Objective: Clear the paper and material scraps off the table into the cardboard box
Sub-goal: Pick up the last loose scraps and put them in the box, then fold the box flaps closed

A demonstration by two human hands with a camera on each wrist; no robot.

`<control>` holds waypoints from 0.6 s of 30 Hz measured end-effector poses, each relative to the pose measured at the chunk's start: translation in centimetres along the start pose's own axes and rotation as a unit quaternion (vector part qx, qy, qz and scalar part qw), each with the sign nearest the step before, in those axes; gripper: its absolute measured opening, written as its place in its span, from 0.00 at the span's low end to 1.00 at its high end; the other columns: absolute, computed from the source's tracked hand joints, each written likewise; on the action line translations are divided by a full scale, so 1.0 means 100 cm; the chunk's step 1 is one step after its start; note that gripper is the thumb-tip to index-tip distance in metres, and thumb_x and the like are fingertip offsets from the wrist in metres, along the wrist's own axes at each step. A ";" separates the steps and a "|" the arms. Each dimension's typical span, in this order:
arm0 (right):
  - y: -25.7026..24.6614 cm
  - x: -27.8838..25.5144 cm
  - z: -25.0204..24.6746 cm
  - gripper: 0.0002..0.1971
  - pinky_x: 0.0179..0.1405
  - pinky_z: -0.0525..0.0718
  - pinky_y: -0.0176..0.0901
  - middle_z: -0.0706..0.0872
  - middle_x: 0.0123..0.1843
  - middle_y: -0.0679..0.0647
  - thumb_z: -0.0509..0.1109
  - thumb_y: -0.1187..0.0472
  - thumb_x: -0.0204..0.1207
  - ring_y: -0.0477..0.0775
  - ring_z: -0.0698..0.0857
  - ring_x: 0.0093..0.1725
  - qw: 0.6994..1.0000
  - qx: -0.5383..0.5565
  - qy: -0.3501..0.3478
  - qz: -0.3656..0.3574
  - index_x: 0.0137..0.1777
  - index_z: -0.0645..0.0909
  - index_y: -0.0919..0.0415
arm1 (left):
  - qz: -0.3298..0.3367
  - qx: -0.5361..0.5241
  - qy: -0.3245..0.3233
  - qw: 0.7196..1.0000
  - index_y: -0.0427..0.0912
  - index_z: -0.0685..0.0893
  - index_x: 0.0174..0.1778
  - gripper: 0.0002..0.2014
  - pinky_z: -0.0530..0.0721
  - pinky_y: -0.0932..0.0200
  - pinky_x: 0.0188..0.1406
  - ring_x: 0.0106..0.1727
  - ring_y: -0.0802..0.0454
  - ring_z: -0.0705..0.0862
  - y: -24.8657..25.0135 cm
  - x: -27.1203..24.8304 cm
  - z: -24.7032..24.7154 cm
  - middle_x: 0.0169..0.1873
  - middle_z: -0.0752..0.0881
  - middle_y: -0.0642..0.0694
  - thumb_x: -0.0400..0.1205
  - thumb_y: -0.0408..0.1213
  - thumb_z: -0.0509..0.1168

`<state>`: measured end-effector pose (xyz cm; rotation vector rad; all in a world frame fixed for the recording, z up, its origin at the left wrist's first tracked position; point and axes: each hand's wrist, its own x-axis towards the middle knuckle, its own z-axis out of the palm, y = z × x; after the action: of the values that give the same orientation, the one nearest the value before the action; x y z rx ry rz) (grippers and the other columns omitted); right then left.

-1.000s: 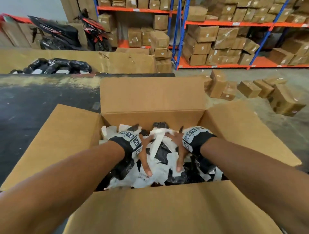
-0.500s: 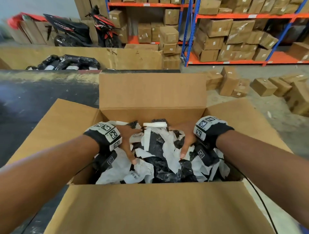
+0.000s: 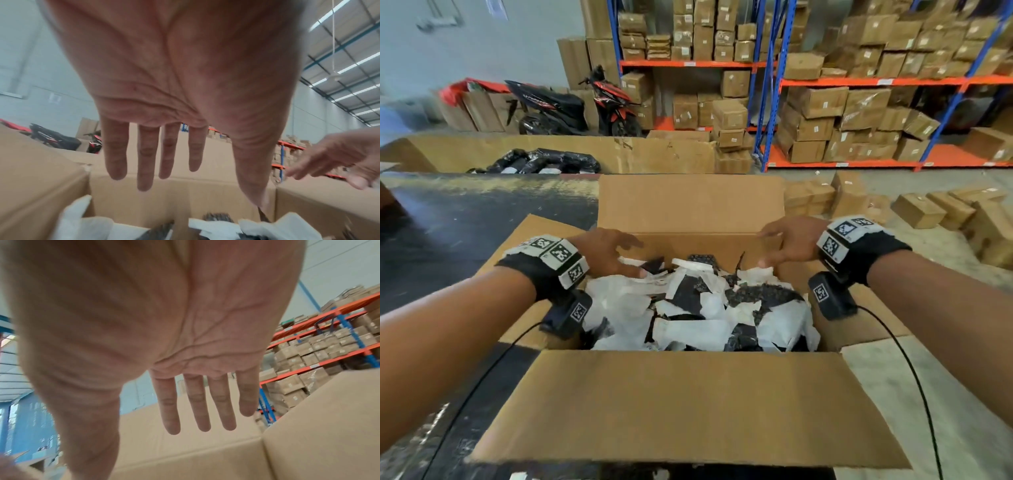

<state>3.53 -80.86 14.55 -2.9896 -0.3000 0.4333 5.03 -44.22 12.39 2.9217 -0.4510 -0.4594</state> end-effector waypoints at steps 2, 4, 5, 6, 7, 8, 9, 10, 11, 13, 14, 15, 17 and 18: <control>0.024 -0.022 -0.002 0.36 0.77 0.67 0.55 0.69 0.83 0.51 0.74 0.36 0.72 0.58 0.69 0.80 0.999 0.011 0.028 0.032 0.78 0.73 0.46 | -0.006 0.013 0.035 0.999 0.57 0.77 0.76 0.51 0.79 0.47 0.71 0.67 0.48 0.83 -0.018 -0.023 -0.005 0.70 0.83 0.49 0.60 0.84 0.63; 0.051 -0.044 0.003 0.37 0.79 0.67 0.57 0.69 0.83 0.52 0.76 0.35 0.70 0.58 0.69 0.80 0.996 0.014 0.053 0.073 0.78 0.73 0.45 | -0.030 0.030 0.062 0.997 0.56 0.77 0.77 0.52 0.76 0.45 0.74 0.71 0.47 0.78 -0.043 -0.046 -0.003 0.74 0.77 0.49 0.60 0.83 0.63; 0.064 -0.054 0.008 0.39 0.79 0.67 0.58 0.68 0.83 0.53 0.75 0.34 0.69 0.58 0.68 0.80 0.993 0.005 0.060 0.097 0.79 0.71 0.44 | -0.064 0.044 0.073 0.994 0.57 0.74 0.79 0.48 0.74 0.42 0.76 0.75 0.44 0.76 -0.059 -0.056 0.001 0.80 0.70 0.46 0.64 0.77 0.69; 0.076 -0.064 0.014 0.42 0.79 0.67 0.59 0.66 0.84 0.55 0.75 0.32 0.68 0.59 0.67 0.81 0.990 -0.006 0.064 0.122 0.80 0.69 0.44 | -0.108 0.059 0.078 0.989 0.58 0.69 0.83 0.46 0.72 0.39 0.79 0.79 0.39 0.72 -0.076 -0.066 0.007 0.84 0.62 0.43 0.69 0.70 0.73; 0.089 -0.072 0.022 0.44 0.79 0.67 0.60 0.63 0.85 0.56 0.74 0.31 0.68 0.61 0.67 0.81 0.986 -0.014 0.067 0.153 0.82 0.65 0.45 | -0.149 0.070 0.085 0.983 0.60 0.63 0.85 0.47 0.71 0.38 0.80 0.81 0.35 0.69 -0.094 -0.074 0.014 0.86 0.56 0.41 0.71 0.67 0.74; 0.099 -0.082 0.029 0.46 0.78 0.68 0.60 0.62 0.85 0.57 0.73 0.30 0.68 0.62 0.67 0.81 0.980 -0.015 0.068 0.185 0.84 0.61 0.45 | -0.185 0.073 0.091 0.976 0.60 0.58 0.86 0.49 0.70 0.38 0.80 0.82 0.33 0.67 -0.109 -0.083 0.020 0.86 0.53 0.40 0.71 0.67 0.73; 0.107 -0.092 0.037 0.48 0.77 0.71 0.59 0.64 0.85 0.59 0.71 0.29 0.69 0.63 0.70 0.80 0.974 -0.013 0.069 0.215 0.85 0.58 0.46 | -0.216 0.065 0.093 0.970 0.59 0.55 0.87 0.51 0.71 0.38 0.80 0.82 0.32 0.68 -0.123 -0.091 0.025 0.86 0.53 0.39 0.71 0.69 0.72; 0.111 -0.101 0.046 0.48 0.74 0.74 0.58 0.68 0.83 0.60 0.69 0.28 0.70 0.64 0.73 0.77 0.969 -0.006 0.071 0.236 0.85 0.56 0.47 | -0.237 0.047 0.094 0.966 0.57 0.53 0.88 0.53 0.73 0.38 0.78 0.80 0.32 0.71 -0.130 -0.100 0.029 0.85 0.56 0.37 0.71 0.70 0.71; 0.114 -0.110 0.054 0.47 0.71 0.77 0.56 0.73 0.80 0.62 0.67 0.28 0.71 0.65 0.77 0.74 0.965 0.004 0.074 0.251 0.85 0.56 0.48 | -0.250 0.028 0.100 0.963 0.54 0.52 0.88 0.54 0.75 0.38 0.77 0.78 0.32 0.74 -0.135 -0.107 0.031 0.84 0.60 0.35 0.72 0.70 0.71; 0.112 -0.123 0.065 0.44 0.65 0.80 0.54 0.79 0.74 0.64 0.66 0.30 0.74 0.68 0.81 0.68 0.960 0.038 0.085 0.263 0.85 0.59 0.51 | -0.252 -0.001 0.131 0.959 0.49 0.58 0.87 0.50 0.77 0.40 0.74 0.74 0.33 0.78 -0.137 -0.120 0.033 0.79 0.73 0.33 0.74 0.64 0.74; 0.108 -0.128 0.067 0.43 0.63 0.80 0.54 0.80 0.72 0.65 0.66 0.31 0.75 0.69 0.82 0.67 0.959 0.058 0.100 0.259 0.84 0.60 0.51 | -0.239 -0.014 0.158 0.958 0.48 0.62 0.86 0.47 0.77 0.39 0.73 0.72 0.32 0.80 -0.134 -0.127 0.032 0.75 0.78 0.33 0.74 0.60 0.75; 0.102 -0.133 0.066 0.42 0.63 0.80 0.55 0.81 0.72 0.66 0.67 0.33 0.75 0.69 0.82 0.66 0.957 0.075 0.122 0.251 0.84 0.60 0.52 | -0.220 -0.024 0.196 0.955 0.47 0.66 0.84 0.44 0.78 0.38 0.72 0.70 0.32 0.81 -0.130 -0.132 0.029 0.72 0.81 0.33 0.75 0.57 0.76; 0.088 -0.142 0.058 0.41 0.63 0.79 0.57 0.80 0.73 0.67 0.67 0.34 0.75 0.71 0.82 0.67 0.953 0.105 0.177 0.224 0.84 0.60 0.51 | -0.167 -0.072 0.275 0.944 0.47 0.71 0.81 0.37 0.80 0.37 0.69 0.67 0.34 0.83 -0.120 -0.143 0.020 0.68 0.85 0.37 0.77 0.53 0.76; 0.079 -0.147 0.053 0.40 0.63 0.78 0.58 0.79 0.74 0.67 0.67 0.35 0.76 0.71 0.81 0.68 0.949 0.126 0.203 0.204 0.84 0.59 0.50 | -0.137 -0.108 0.309 0.935 0.49 0.72 0.80 0.35 0.81 0.37 0.67 0.64 0.37 0.85 -0.113 -0.150 0.016 0.65 0.86 0.40 0.79 0.55 0.74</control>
<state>-10.41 -91.20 12.42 -2.7798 0.3859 -0.1173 -6.06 -29.02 12.85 2.7111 0.0912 0.3681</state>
